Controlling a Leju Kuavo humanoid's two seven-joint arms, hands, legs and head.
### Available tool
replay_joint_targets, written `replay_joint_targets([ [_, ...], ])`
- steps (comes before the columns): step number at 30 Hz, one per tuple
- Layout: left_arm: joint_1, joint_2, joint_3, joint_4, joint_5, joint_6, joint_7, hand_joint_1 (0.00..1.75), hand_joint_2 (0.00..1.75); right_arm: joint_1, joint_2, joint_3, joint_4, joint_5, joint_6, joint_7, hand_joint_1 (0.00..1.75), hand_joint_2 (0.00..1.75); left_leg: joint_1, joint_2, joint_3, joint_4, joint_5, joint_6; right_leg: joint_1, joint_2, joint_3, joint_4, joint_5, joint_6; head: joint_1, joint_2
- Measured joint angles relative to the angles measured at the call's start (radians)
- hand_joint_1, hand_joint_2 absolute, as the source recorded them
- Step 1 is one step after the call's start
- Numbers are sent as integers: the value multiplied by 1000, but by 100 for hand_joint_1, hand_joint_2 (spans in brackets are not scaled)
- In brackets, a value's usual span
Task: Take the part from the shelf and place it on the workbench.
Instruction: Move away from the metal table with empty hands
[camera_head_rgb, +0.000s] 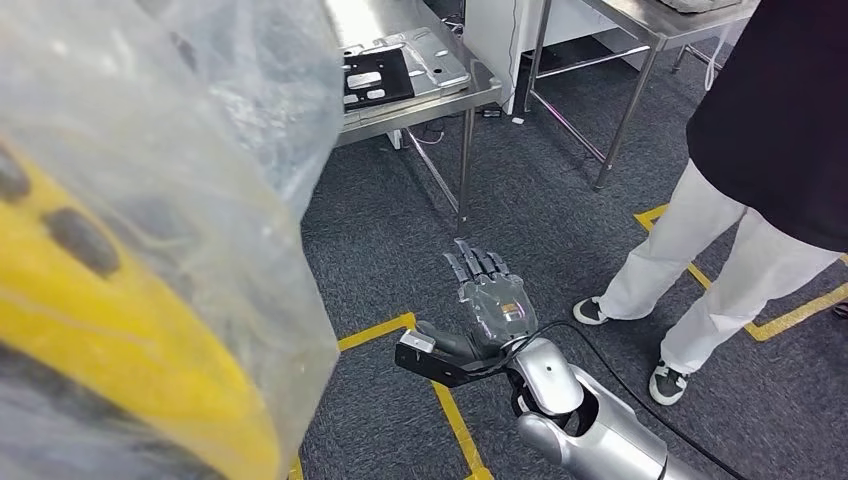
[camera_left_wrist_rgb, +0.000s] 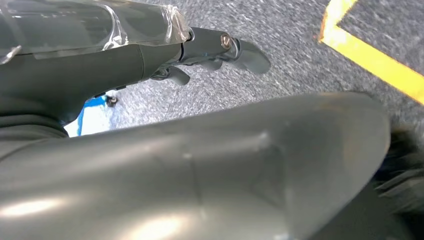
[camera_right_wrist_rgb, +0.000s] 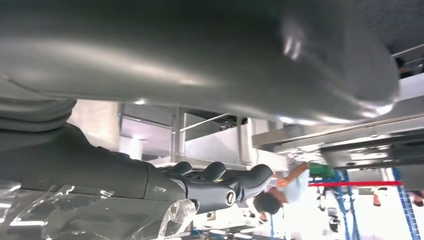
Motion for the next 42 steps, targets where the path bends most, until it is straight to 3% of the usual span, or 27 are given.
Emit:
replay_joint_targets([
  [1, 1, 0, 0, 0, 0, 0, 0, 0, 0, 2, 0, -1, 0, -2, -1, 1, 0, 0, 1, -7, -33, 73, -30, -2, 0, 12, -3, 0, 2, -3, 0, 0],
  [2, 2, 0, 0, 0, 0, 0, 0, 0, 0, 4, -1, -2, 0, -4, -2, 3, 0, 0, 2, -11, -54, 119, -42, -2, -1, 25, -5, 0, 4, -5, 0, 0],
  [3, 3, 0, 0, 0, 0, 0, -1, 0, 0, 7, -1, -3, 0, -6, -4, 5, 0, 0, 3, -13, -54, 124, -33, -2, -2, 39, -6, 1, 6, -5, -1, 0],
  [5, 3, 0, 1, 0, 1, 0, -2, 0, 0, 10, -2, -8, 0, -9, -7, 7, 0, 0, 7, -27, 1, 12, 34, 0, -4, 66, -6, 1, 8, -2, -1, 0],
  [7, 1, 1, 3, 0, 1, 0, -4, 0, 0, 10, -3, -16, 0, -13, -12, 10, 0, 0, 10, -71, 68, -136, 94, 8, -3, 90, -8, 3, 11, 5, -1, 0],
  [9, -1, 3, 3, 0, 1, 1, -8, 0, 0, 15, -5, -25, 0, -27, -24, 13, 0, 0, 8, -95, 91, -194, 108, 15, -4, 109, -16, 3, 16, 17, -2, 0],
  [11, -2, 1, 4, 0, 3, 2, -12, 0, 0, 31, -10, -37, 0, -52, -46, 16, 0, 0, 8, -81, 92, -198, 112, 22, -6, 121, -22, 1, 20, 31, -3, 0],
  [13, -2, -1, 5, 0, 8, 4, -16, 0, 0, 55, -17, -55, 5, -82, -84, 14, 0, 0, 12, -63, 93, -205, 120, 35, -4, 84, -42, 41, -7, 39, -1, 0],
  [15, 2, -2, 8, 0, 15, 6, -18, 0, 0, 86, -22, -79, 21, -123, -141, 2, 0, 0, 14, -41, 94, -208, 123, 43, -3, 27, -97, 164, -74, 45, 1, 0],
  [17, 10, -2, 13, 0, 19, 9, -20, 0, 0, 128, -24, -105, 54, -176, -200, -16, 0, 0, 13, -19, 93, -208, 123, 45, -7, 8, -153, 289, -122, 53, 2, 0],
  [18, 13, -2, 16, 0, 20, 11, -22, 0, 0, 153, -25, -121, 77, -206, -229, -28, 0, 0, 14, -8, 93, -208, 122, 44, -9, 5, -158, 302, -119, 56, 2, 0],
  [19, 16, -3, 19, 0, 22, 15, -25, 0, 0, 176, -26, -138, 104, -239, -258, -44, 0, 0, 14, 2, 93, -207, 121, 43, -12, 0, -140, 272, -99, 59, 2, 0],
  [20, 17, -4, 21, 0, 25, 17, -28, 0, 0, 197, -26, -155, 135, -272, -287, -64, 0, 0, 15, 12, 94, -206, 119, 40, -15, -13, -104, 207, -67, 62, 2, 0],
  [22, 18, -4, 25, 0, 29, 21, -33, 0, 0, 224, -24, -186, 207, -339, -337, -111, 0, 0, 10, 31, 96, -201, 112, 28, -16, -58, -28, 66, -20, 62, 4, 0],
  [24, 18, -3, 28, 0, 32, 23, -35, 0, 0, 242, -17, -212, 296, -413, -370, -155, 0, 0, 3, 48, 99, -199, 106, 15, -12, -76, -3, 13, -10, 53, 4, 0],
  [26, 19, -3, 30, 0, 34, 26, -36, 0, 0, 261, -5, -236, 407, -507, -384, -199, 0, 0, 5, 62, 104, -200, 103, 5, -9, -54, -7, 13, -7, 39, 3, 0],
  [28, 19, -3, 32, 0, 36, 31, -37, 0, 0, 277, 11, -263, 529, -609, -384, -244, 0, 0, 11, 43, 92, -166, 73, -3, -10, -36, -10, 11, -3, 25, 2, 0],
  [31, 29, -4, 37, 0, 43, 37, -39, 0, 0, 294, 44, -295, 702, -726, -369, -291, 0, 0, 11, -3, 9, 26, -31, -4, -6, -5, -17, 11, 3, 11, 0, 0],
  [32, 33, -4, 40, 0, 47, 38, -40, 0, 0, 302, 56, -304, 752, -758, -359, -297, 0, 0, 10, -8, -19, 85, -52, -2, -2, 7, -18, 11, 4, 9, 0, 0],
  [33, 37, -4, 42, 0, 52, 39, -43, 0, 0, 312, 66, -315, 799, -789, -347, -300, 0, 0, 7, -11, -31, 112, -53, 2, 1, 20, -18, 11, 5, 8, -1, 0],
  [34, 41, -4, 46, 0, 57, 39, -47, 0, 0, 324, 78, -329, 850, -824, -333, -301, 0, 0, 3, -16, -25, 96, -34, 10, 5, 33, -18, 11, 6, 7, -1, 0],
  [35, 43, -4, 49, 0, 61, 40, -50, 0, 0, 336, 90, -346, 902, -862, -318, -299, 0, 0, -3, -23, -2, 43, -1, 19, 8, 46, -17, 11, 6, 7, -2, 0],
  [37, 45, -2, 54, 0, 70, 47, -55, 0, 0, 361, 116, -386, 996, -947, -284, -280, 0, 0, -14, -63, 67, -104, 66, 42, 11, 69, -16, 11, 9, 8, -2, 0],
  [39, 47, -1, 57, 0, 74, 55, -58, 0, 0, 383, 135, -422, 1059, -1014, -253, -244, 0, 0, -20, -86, 100, -180, 90, 53, 12, 88, -19, 11, 13, 13, -2, 0],
  [41, 49, -1, 61, 0, 80, 58, -63, 0, 0, 399, 148, -455, 1111, -1054, -231, -208, 0, 0, -22, -66, 103, -190, 94, 56, 12, 110, -23, 9, 19, 24, -2, 0],
  [42, 49, -2, 64, 0, 84, 59, -66, 0, 0, 405, 155, -469, 1135, -1069, -224, -193, 0, 0, -20, -54, 106, -195, 98, 59, 12, 108, -26, 12, 17, 29, -2, 0],
])
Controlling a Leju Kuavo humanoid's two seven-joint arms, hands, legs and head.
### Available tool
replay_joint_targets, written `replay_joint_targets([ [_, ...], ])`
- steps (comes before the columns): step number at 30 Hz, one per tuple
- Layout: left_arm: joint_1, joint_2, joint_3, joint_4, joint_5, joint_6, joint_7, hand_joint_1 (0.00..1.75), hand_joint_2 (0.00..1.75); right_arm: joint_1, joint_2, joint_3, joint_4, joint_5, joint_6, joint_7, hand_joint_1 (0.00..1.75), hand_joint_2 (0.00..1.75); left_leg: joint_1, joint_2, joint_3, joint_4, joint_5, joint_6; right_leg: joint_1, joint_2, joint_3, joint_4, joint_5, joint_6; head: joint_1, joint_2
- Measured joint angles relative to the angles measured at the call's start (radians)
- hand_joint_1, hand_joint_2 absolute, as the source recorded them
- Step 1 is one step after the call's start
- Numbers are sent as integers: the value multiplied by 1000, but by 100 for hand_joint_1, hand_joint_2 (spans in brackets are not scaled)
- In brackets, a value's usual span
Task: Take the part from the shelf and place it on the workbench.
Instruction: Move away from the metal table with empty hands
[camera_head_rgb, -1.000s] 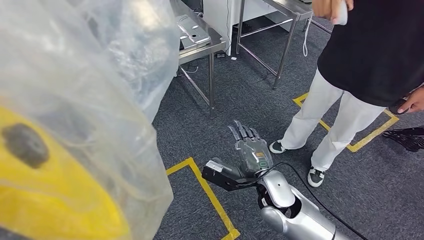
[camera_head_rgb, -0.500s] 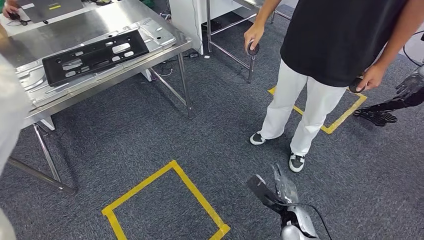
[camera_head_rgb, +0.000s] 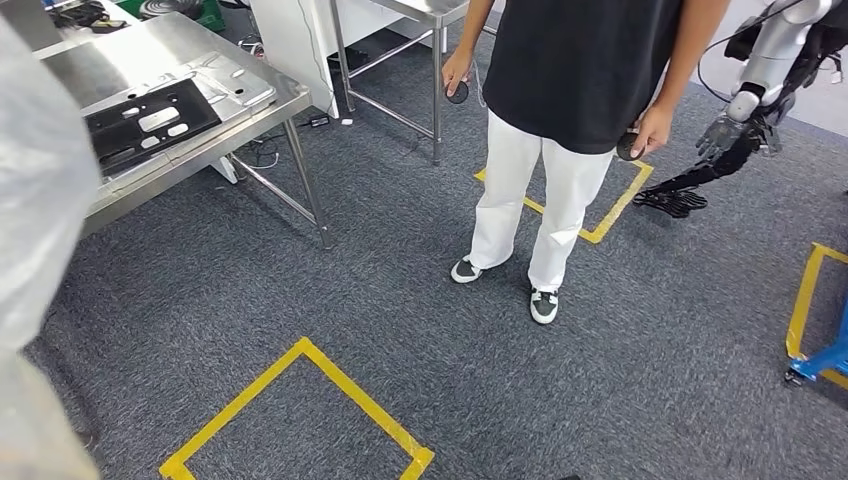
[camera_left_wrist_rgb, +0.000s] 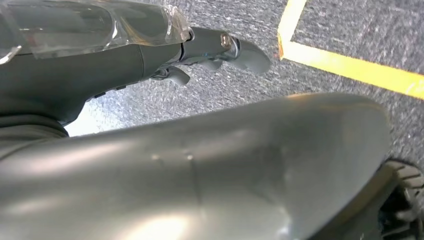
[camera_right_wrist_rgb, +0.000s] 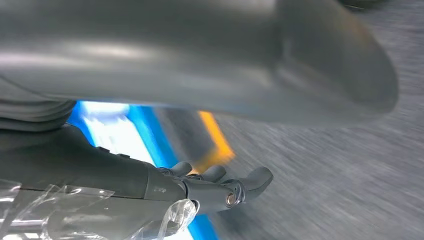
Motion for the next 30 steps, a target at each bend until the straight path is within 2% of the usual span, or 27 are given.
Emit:
replay_joint_targets([
  [1, 0, -1, 3, 0, 4, 1, -3, 0, 0, 4, 7, -14, 22, -16, 6, 14, 0, 0, 3, 11, 2, -6, 5, 5, 1, -15, -8, 17, -13, 4, 1, 0],
  [2, -1, -1, 6, 0, 7, 3, -5, 0, 0, 6, 15, -28, 41, -31, 9, 27, 0, 0, 6, 23, 4, -11, 10, 9, 2, -39, -25, 55, -38, 8, 3, 0],
  [3, 0, -1, 9, 0, 10, 6, -6, 0, 0, 7, 23, -43, 58, -45, 13, 38, 0, 0, 6, 34, 4, -14, 13, 11, 0, -67, -51, 114, -74, 12, 5, 0],
  [4, 2, -1, 11, 0, 14, 9, -7, 0, 0, 7, 32, -57, 73, -56, 16, 46, 0, 0, 6, 46, 3, -14, 13, 13, -3, -86, -82, 186, -112, 17, 6, 0],
  [5, 4, -1, 13, 0, 18, 12, -7, 0, 0, 7, 41, -70, 87, -63, 17, 51, 0, 0, 6, 60, 2, -14, 14, 13, -7, -95, -108, 249, -140, 22, 7, 0],
  [6, 6, -1, 14, 0, 21, 13, -9, 0, 0, 8, 49, -80, 100, -67, 18, 53, 0, 0, 6, 74, 1, -14, 14, 13, -11, -101, -121, 286, -151, 27, 7, 0],
  [7, 5, -1, 15, 0, 22, 14, -10, 0, 0, 9, 57, -90, 111, -69, 19, 52, 0, 0, 8, 87, 1, -14, 14, 11, -15, -106, -113, 284, -144, 31, 7, 0],
  [8, 4, -2, 16, 0, 22, 14, -12, 0, 0, 10, 64, -99, 121, -71, 18, 46, 0, 0, 9, 98, 1, -13, 14, 9, -19, -114, -82, 238, -121, 35, 8, 0],
  [10, 0, -2, 18, 0, 22, 14, -16, 0, 0, 8, 78, -115, 134, -73, 14, 24, 0, 0, 9, 120, 3, -8, 10, -2, -23, -162, 11, 89, -70, 40, 10, 0],
  [11, -2, -3, 19, 0, 21, 14, -17, 0, 0, 6, 83, -122, 139, -74, 12, 11, 0, 0, 7, 131, 4, -5, 7, -10, -22, -182, 45, 32, -54, 36, 10, 0],
  [12, -4, -3, 21, 0, 20, 14, -17, 0, 0, 3, 89, -128, 143, -75, 10, -3, 0, 0, 4, 141, 5, -3, 5, -17, -20, -195, 62, 1, -47, 31, 10, 0],
  [13, -6, -3, 22, 0, 20, 14, -18, 0, 0, 2, 93, -133, 148, -76, 8, -15, 0, 0, 4, 152, 6, -1, 4, -24, -17, -191, 62, -7, -46, 22, 9, 0],
  [14, -10, -3, 23, 0, 21, 14, -18, 0, 0, 2, 96, -138, 154, -77, 6, -28, 0, 0, 6, 162, 7, -2, 4, -29, -16, -177, 59, -7, -42, 12, 7, 0],
  [15, -14, -4, 24, 0, 22, 14, -18, 0, 0, 2, 99, -143, 160, -79, 3, -39, 0, 0, 10, 158, 8, 2, 1, -37, -15, -166, 56, -7, -39, 5, 6, 0],
  [16, -16, -5, 25, 0, 23, 14, -18, 0, 0, 2, 101, -147, 165, -80, 1, -48, 0, 0, 13, 140, 3, 17, -13, -44, -16, -155, 53, -9, -36, -3, 6, 0],
  [17, -17, -5, 27, 0, 23, 14, -18, 0, 0, 1, 103, -151, 168, -82, -2, -56, 0, 0, 17, 114, -10, 53, -40, -50, -18, -144, 51, -10, -31, -10, 5, 0],
  [18, -16, -5, 28, 0, 23, 14, -18, 0, 0, 0, 105, -154, 171, -83, -3, -62, 0, 0, 19, 82, -34, 110, -76, -55, -18, -133, 46, -10, -27, -16, 5, 0],
  [19, -13, -6, 30, 0, 24, 14, -18, 0, 0, -1, 105, -157, 174, -85, -5, -66, 0, 0, 20, 61, -66, 183, -115, -56, -17, -119, 41, -10, -24, -21, 4, 0],
  [20, -10, -6, 31, 0, 24, 14, -18, 0, 0, -2, 106, -160, 177, -87, -6, -69, 0, 0, 21, 50, -97, 252, -146, -57, -15, -104, 35, -10, -20, -24, 3, 0],
  [21, -7, -6, 32, 0, 25, 14, -18, 0, 0, -2, 106, -163, 180, -89, -6, -71, 0, 0, 21, 45, -117, 297, -159, -56, -14, -88, 30, -10, -16, -25, 3, 0],
  [22, -5, -6, 32, 0, 25, 14, -18, 0, 0, -1, 107, -166, 183, -91, -7, -71, 0, 0, 22, 41, -119, 302, -152, -55, -14, -71, 26, -9, -12, -25, 3, 0],
  [23, -4, -6, 33, 0, 26, 14, -18, 0, 0, 0, 107, -169, 186, -92, -7, -70, 0, 0, 22, 36, -100, 266, -127, -52, -14, -56, 23, -9, -9, -23, 3, 0],
  [24, -4, -6, 33, 0, 27, 14, -18, 0, 0, 1, 107, -171, 189, -93, -7, -69, 0, 0, 22, 26, -66, 197, -93, -48, -14, -41, 22, -9, -6, -20, 3, 0],
  [26, -6, -5, 34, 0, 32, 15, -18, 0, 0, 1, 108, -175, 192, -97, -8, -66, 0, 0, 21, -15, 2, 57, -39, -37, -12, -18, 19, -8, 0, -11, 3, 0],
  [27, -6, -5, 35, 0, 34, 15, -18, 0, 0, 1, 109, -176, 193, -98, -8, -65, 0, 0, 19, -29, 19, 18, -27, -32, -12, -9, 16, -9, 3, -6, 3, 0],
  [28, -7, -5, 35, 0, 37, 15, -18, 0, 0, 1, 109, -178, 195, -99, -8, -63, 0, 0, 16, -36, 24, 3, -23, -28, -11, 0, 14, -9, 6, 0, 3, 0],
  [30, -9, -6, 35, 0, 38, 15, -18, 0, 0, 3, 110, -180, 200, -100, -8, -58, 0, 0, 13, -18, 23, 1, -15, -17, -14, 11, 8, -11, 11, 11, 4, 0],
])
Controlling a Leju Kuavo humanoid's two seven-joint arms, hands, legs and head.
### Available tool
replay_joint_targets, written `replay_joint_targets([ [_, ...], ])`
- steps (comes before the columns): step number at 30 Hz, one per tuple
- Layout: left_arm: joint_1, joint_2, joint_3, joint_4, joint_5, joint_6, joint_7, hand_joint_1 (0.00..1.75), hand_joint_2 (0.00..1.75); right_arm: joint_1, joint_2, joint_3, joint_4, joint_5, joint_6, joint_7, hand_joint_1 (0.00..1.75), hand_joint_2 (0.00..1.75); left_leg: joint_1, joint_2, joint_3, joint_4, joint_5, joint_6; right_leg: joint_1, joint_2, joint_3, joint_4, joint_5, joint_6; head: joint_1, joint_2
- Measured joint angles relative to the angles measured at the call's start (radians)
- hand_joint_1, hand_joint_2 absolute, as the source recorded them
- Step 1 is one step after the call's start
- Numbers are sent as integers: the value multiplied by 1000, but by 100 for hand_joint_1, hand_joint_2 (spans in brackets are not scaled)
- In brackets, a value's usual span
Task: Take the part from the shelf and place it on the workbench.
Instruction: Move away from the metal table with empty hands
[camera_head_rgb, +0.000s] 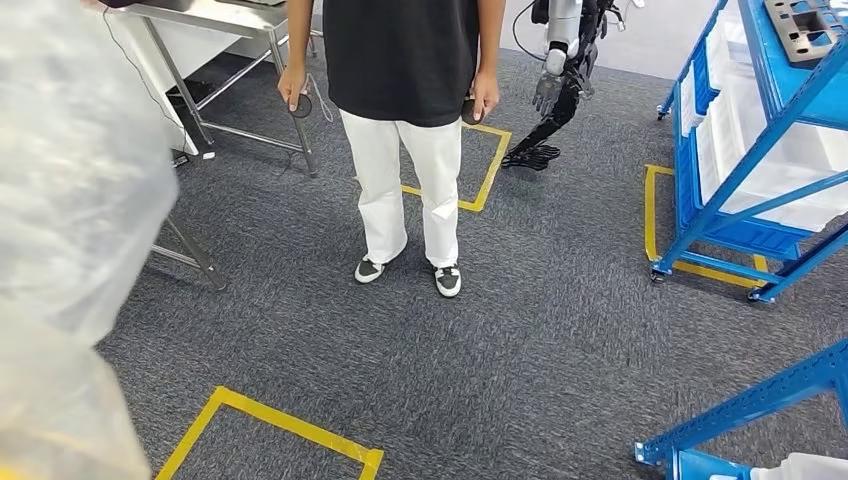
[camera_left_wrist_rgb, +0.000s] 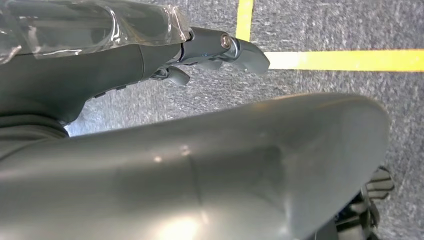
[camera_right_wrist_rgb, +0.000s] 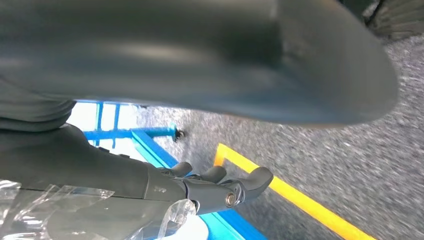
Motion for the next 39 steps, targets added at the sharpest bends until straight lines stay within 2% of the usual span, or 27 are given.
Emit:
replay_joint_targets([
  [2, -1, -1, 1, 0, -1, 0, 0, 0, 0, 1, 1, -2, 4, -1, 0, 4, 0, 0, 2, 21, -1, -7, 11, 14, 0, -34, -21, 39, -27, 7, 3, 0],
  [4, 3, -1, 2, 0, -1, 1, 0, 0, 0, -1, 3, -2, 6, -2, 0, 6, 0, 0, 0, 48, -5, -10, 17, 24, 2, -90, -75, 160, -100, 10, 6, 0],
  [5, 6, -1, 2, 0, -1, 1, 0, 0, 0, -2, 3, -3, 7, -2, 0, 6, 0, 0, -2, 62, -8, -9, 18, 26, 1, -104, -105, 233, -135, 13, 7, 0],
  [6, 9, -1, 2, 0, -1, 1, 0, 0, 0, -2, 3, -3, 8, -2, 0, 6, 0, 0, -4, 76, -10, -9, 18, 26, 1, -111, -126, 286, -156, 15, 7, 0],
  [7, 10, -1, 2, 0, -1, 1, 0, 0, 0, -2, 4, -4, 10, -3, 0, 6, 0, 0, -5, 90, -11, -9, 18, 26, 0, -115, -128, 305, -158, 17, 7, 0],
  [8, 11, -1, 2, 0, -1, 0, 0, 0, 0, -1, 4, -5, 10, -5, 0, 6, 0, 0, -5, 103, -11, -9, 18, 25, 0, -120, -109, 281, -143, 17, 7, 0],
  [9, 10, -1, 2, 0, -1, 0, 0, 0, 0, 0, 4, -8, 11, -9, 0, 6, 0, 0, -5, 115, -10, -8, 17, 24, 0, -131, -69, 221, -115, 17, 7, 0],
  [11, 10, -2, 3, 0, -1, 0, 0, 0, 0, -2, 4, -14, 12, -16, 0, 5, 0, 0, -9, 135, -7, -5, 12, 17, 3, -183, 18, 76, -69, 11, 7, 0],
  [12, 9, -1, 3, 0, -1, 0, 0, 0, 0, -5, 5, -16, 12, -19, 0, 4, 0, 0, -12, 145, -5, -4, 9, 11, 5, -201, 44, 30, -59, 5, 6, 0],
  [13, 9, -1, 3, 0, -1, 0, 0, 0, 0, -6, 6, -17, 12, -21, -1, 4, 0, 0, -16, 155, -3, -3, 7, 6, 7, -209, 53, 9, -58, -2, 6, 0],
  [15, 8, -1, 3, 0, -1, 1, 0, 0, 0, -6, 7, -19, 13, -24, -1, 3, 0, 0, -15, 173, 0, -3, 3, -6, 9, -186, 50, 4, -56, -16, 4, 0],
  [17, 6, -1, 3, 0, -1, 2, 0, 0, 0, -5, 9, -20, 15, -25, -1, 2, 0, 0, -9, 142, -9, 30, -24, -19, 7, -164, 49, 0, -50, -28, 2, 0],
  [19, 9, -1, 3, 0, -2, 2, 0, 0, 0, -7, 10, -21, 15, -26, -1, 0, 0, 0, -2, 86, -57, 144, -91, -30, 4, -140, 44, -1, -44, -38, 0, 0],
  [21, 15, -1, 3, 0, -2, 2, 0, 0, 0, -8, 11, -21, 15, -28, -1, -2, 0, 0, 2, 64, -120, 278, -147, -33, 7, -111, 38, -1, -40, -42, -1, 0],
  [22, 16, -1, 3, 0, -2, 2, 0, 0, 0, -7, 12, -21, 15, -28, -1, -2, 0, 0, 2, 60, -134, 306, -148, -33, 8, -95, 37, 0, -38, -42, -1, 0],
  [23, 17, -1, 3, 0, -2, 2, 0, 0, 0, -6, 12, -21, 16, -29, -1, -3, 0, 0, 3, 56, -130, 291, -129, -31, 8, -79, 36, 0, -37, -41, -1, 0],
  [24, 16, -1, 3, 0, -2, 2, 0, 0, 0, -5, 13, -22, 16, -29, -1, -3, 0, 0, 4, 48, -107, 237, -94, -29, 7, -64, 36, 0, -35, -40, -1, 0],
  [26, 15, -1, 3, 0, -2, 1, 1, 0, 0, -5, 13, -23, 18, -30, -1, -3, 0, 0, 7, 0, -43, 90, -23, -26, 7, -37, 35, 2, -32, -34, -1, 0],
  [28, 15, -1, 3, 0, -2, 1, 5, 0, 0, -7, 13, -25, 18, -31, -1, -1, 0, 0, 7, -36, -13, 13, 5, -21, 8, -15, 29, 2, -28, -24, -1, 0],
  [30, 14, -1, 3, 0, -2, 0, 10, 0, 0, -5, 13, -27, 19, -31, -2, 5, 0, 0, 3, -22, -13, 5, 10, -10, 6, 4, 21, 0, -22, -11, -1, 0],
  [31, 12, -2, 3, 0, -2, 0, 11, 0, 0, -3, 12, -27, 20, -31, -3, 9, 0, 0, 3, -11, -13, 2, 14, -3, 4, -7, 17, 5, -24, -7, -1, 0],
  [32, 11, -2, 3, 0, -1, 0, 11, 0, 0, -2, 12, -27, 21, -32, -4, 12, 0, 0, 3, 0, -12, -2, 18, 5, 4, -30, 7, 24, -37, -4, 0, 0],
  [34, 11, -2, 3, 0, -1, 1, 9, 0, 0, -4, 12, -27, 22, -32, -4, 15, 0, 0, 2, 27, -13, -6, 23, 16, 4, -92, -38, 123, -97, 1, 2, 0],
  [36, 14, -2, 3, 0, -1, 2, 9, 0, 0, -5, 13, -27, 22, -32, -3, 14, 0, 0, -1, 57, -16, -6, 23, 20, 2, -112, -101, 263, -162, 8, 3, 0],
  [37, 15, -2, 3, 0, -1, 2, 8, 0, 0, -5, 13, -27, 22, -33, -3, 13, 0, 0, -1, 71, -17, -6, 23, 20, 1, -114, -117, 304, -174, 12, 3, 0],
  [38, 14, -2, 3, 0, -1, 1, 8, 0, 0, -4, 13, -27, 22, -34, -3, 10, 0, 0, -2, 85, -17, -6, 22, 20, -1, -117, -114, 305, -166, 14, 3, 0],
  [39, 13, -2, 3, 0, -1, 1, 8, 0, 0, -3, 12, -28, 23, -35, -4, 8, 0, 0, -1, 97, -17, -5, 21, 19, -2, -122, -87, 262, -142, 15, 3, 0],
])
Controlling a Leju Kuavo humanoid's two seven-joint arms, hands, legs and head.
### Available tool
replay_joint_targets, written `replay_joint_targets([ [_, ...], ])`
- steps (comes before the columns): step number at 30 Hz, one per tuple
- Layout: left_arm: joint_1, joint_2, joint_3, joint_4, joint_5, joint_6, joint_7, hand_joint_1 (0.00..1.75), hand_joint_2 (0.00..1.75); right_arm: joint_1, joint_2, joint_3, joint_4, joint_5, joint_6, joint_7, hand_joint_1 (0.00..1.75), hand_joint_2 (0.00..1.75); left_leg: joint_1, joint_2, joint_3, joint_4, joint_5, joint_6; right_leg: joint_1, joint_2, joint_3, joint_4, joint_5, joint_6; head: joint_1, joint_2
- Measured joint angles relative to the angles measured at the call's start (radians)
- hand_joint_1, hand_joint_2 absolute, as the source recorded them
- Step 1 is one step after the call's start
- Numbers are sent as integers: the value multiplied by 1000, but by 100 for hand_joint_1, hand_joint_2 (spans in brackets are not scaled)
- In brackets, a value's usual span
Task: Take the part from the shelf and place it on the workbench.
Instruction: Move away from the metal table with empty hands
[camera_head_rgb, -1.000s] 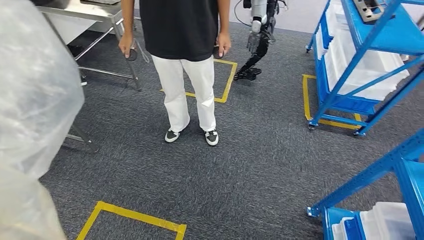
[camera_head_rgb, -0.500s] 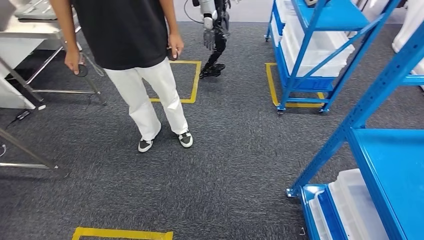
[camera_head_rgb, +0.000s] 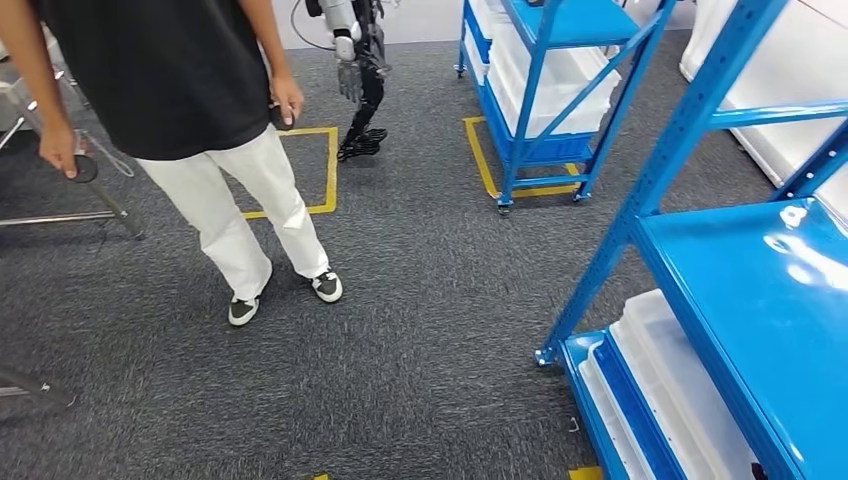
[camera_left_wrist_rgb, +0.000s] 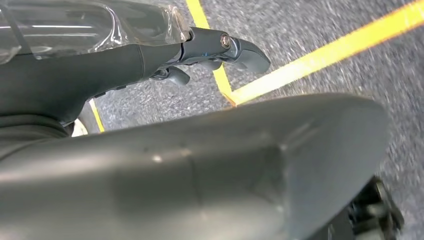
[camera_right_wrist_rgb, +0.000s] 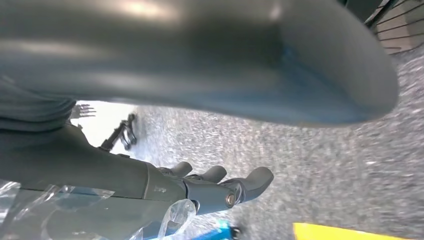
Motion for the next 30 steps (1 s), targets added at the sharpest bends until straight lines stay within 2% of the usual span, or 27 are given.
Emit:
replay_joint_targets([
  [2, -2, -1, 0, 0, 0, 0, 0, 0, 0, 0, -1, 0, 1, -3, 0, -2, 0, 0, -2, 21, 3, 3, -5, -7, 1, -41, 86, -150, 57, 0, 1, 0],
  [3, -2, -1, 0, 0, 0, 0, 0, 0, 0, -2, -1, 0, 1, -5, 0, -2, 0, 0, -5, 30, 5, 5, -8, -13, 2, -59, 118, -208, 74, -4, 0, 0],
  [4, -3, -1, 0, 0, 0, 0, 0, 0, 0, -3, 0, 0, 1, -6, 0, -2, 0, 0, -8, 39, 7, 6, -12, -19, 4, -72, 136, -243, 80, -9, 0, 0],
  [5, -5, -1, 0, 0, 0, 0, 0, 0, 0, -4, 0, 0, 1, -7, 0, -2, 0, 0, -9, 47, 10, 6, -14, -25, 7, -72, 139, -253, 79, -16, -1, 0],
  [7, -8, -1, 0, 0, 0, 0, 0, 0, 0, -3, 0, -1, 1, -9, 0, -2, 0, 0, -5, 57, 15, 9, -20, -36, 8, -49, 136, -254, 82, -29, -2, 0],
  [8, -9, -1, 0, 0, 0, 0, 0, 0, 0, -2, 0, -1, 2, -10, 0, -2, 0, 0, -2, 44, 11, 24, -33, -42, 7, -39, 135, -255, 84, -36, -3, 0],
  [10, -9, -1, 0, 0, 0, 0, -1, 0, 0, -3, 0, -1, 2, -11, 0, -3, 0, 0, 4, -2, -28, 117, -91, -53, 4, -17, 133, -257, 90, -48, -4, 0],
  [11, -8, -1, 0, 0, 0, 0, -2, 0, 0, -4, 0, -2, 2, -11, 0, -4, 0, 0, 5, -21, -62, 191, -129, -55, 4, -5, 131, -257, 92, -51, -5, 0],
  [12, -7, -1, 0, 0, 0, 0, -2, 0, 0, -4, 0, -2, 2, -12, 0, -5, 0, 0, 6, -31, -96, 264, -158, -56, 5, 9, 129, -256, 93, -54, -5, 0],
  [13, -6, -1, 0, 0, 0, 0, -2, 0, 0, -4, 0, -2, 2, -12, 0, -6, 0, 0, 6, -35, -120, 312, -169, -56, 6, 24, 127, -256, 95, -55, -5, 0],
  [14, -6, -1, 0, 0, 0, 0, -3, 0, 0, -4, 0, -3, 2, -12, 0, -8, 0, 0, 6, -39, -128, 322, -161, -55, 6, 40, 127, -256, 96, -56, -5, 0],
  [15, -7, -1, 0, 0, 0, 0, -3, 0, 0, -3, 1, -3, 2, -13, 0, -9, 0, 0, 6, -43, -115, 290, -133, -53, 6, 55, 127, -256, 97, -55, -5, 0],
  [16, -8, -1, 0, 0, 0, 0, -3, 0, 0, -2, 1, -3, 2, -14, 0, -10, 0, 0, 6, -53, -87, 223, -94, -49, 6, 69, 128, -256, 98, -54, -5, 0],
  [18, -13, 0, 0, 0, 0, 1, -4, 0, 0, -3, 2, -4, 2, -15, 0, -13, 0, 0, 5, -95, -26, 78, -28, -39, 7, 94, 127, -255, 100, -48, -5, 0],
  [19, -15, 0, 0, 0, 0, 1, -5, 0, 0, -3, 3, -4, 2, -15, 0, -14, 0, 0, 4, -110, -9, 35, -13, -36, 8, 104, 126, -255, 101, -44, -5, 0],
  [20, -17, 0, 0, 0, 0, 2, -6, 0, 0, -3, 4, -4, 2, -15, 0, -15, 0, 0, 2, -117, -3, 16, -8, -33, 8, 113, 123, -255, 103, -39, -5, 0],
  [22, -21, -1, 0, 0, 0, 2, -7, 0, 0, 0, 4, -5, 3, -16, 0, -15, 0, 0, 0, -100, -2, 8, -3, -24, 6, 123, 118, -257, 105, -28, -5, 0],
  [23, -22, -2, 0, 0, 0, 2, -8, 0, 0, 2, 4, -5, 3, -16, 0, -15, 0, 0, 1, -91, -1, 3, 2, -18, 6, 108, 113, -249, 99, -24, -4, 0],
  [24, -23, -3, 0, 0, 0, 2, -8, 0, 0, 2, 4, -6, 4, -17, -1, -15, 0, 0, 3, -80, 0, -2, 7, -11, 7, 83, 101, -223, 81, -21, -3, 0],
  [26, -20, -3, 0, 0, 1, 2, -8, 0, 0, 0, 4, -6, 4, -20, -1, -14, 0, 0, 3, -55, -1, -7, 11, -3, 6, 26, 47, -106, 13, -16, -1, 0],
  [27, -17, -3, 0, 0, 1, 2, -8, 0, 0, -1, 4, -6, 4, -21, -1, -13, 0, 0, 2, -41, -2, -7, 10, -1, 5, 14, 14, -32, -21, -12, 0, 0],
  [28, -15, -3, 0, 0, 1, 2, -8, 0, 0, -1, 4, -6, 4, -23, -1, -12, 0, 0, 1, -27, -2, -7, 10, -1, 3, 10, -12, 24, -41, -9, 0, 0],
  [29, -14, -3, 0, 0, 2, 2, -8, 0, 0, -1, 3, -6, 4, -25, -1, -10, 0, 0, 1, -13, -2, -6, 9, -1, 2, 8, -20, 46, -42, -5, 0, 0],
  [30, -13, -4, 0, 0, 2, 2, -8, 0, 0, 0, 3, -6, 4, -25, -1, -8, 0, 0, 1, -1, -1, -6, 8, -3, 0, 3, -6, 25, -22, -3, 0, 0],
])
